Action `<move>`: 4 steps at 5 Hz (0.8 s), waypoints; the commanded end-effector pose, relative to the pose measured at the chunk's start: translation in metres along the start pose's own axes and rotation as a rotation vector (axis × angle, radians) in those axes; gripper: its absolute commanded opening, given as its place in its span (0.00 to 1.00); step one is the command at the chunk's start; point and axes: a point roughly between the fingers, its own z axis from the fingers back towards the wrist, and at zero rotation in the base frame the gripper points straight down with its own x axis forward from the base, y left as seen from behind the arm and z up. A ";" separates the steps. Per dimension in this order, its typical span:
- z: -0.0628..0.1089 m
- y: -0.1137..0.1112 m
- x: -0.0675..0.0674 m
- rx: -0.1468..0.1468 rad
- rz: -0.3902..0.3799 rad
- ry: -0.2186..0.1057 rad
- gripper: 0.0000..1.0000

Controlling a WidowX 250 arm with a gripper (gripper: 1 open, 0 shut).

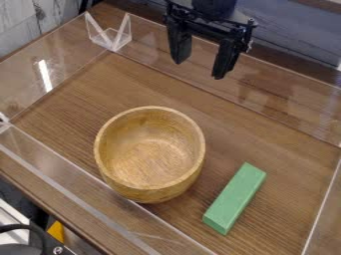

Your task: Put the green block in the brown bowl

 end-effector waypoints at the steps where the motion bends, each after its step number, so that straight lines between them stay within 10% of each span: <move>1: 0.003 -0.015 -0.003 -0.007 -0.066 0.008 1.00; 4: -0.028 -0.092 -0.053 -0.051 -0.114 0.039 1.00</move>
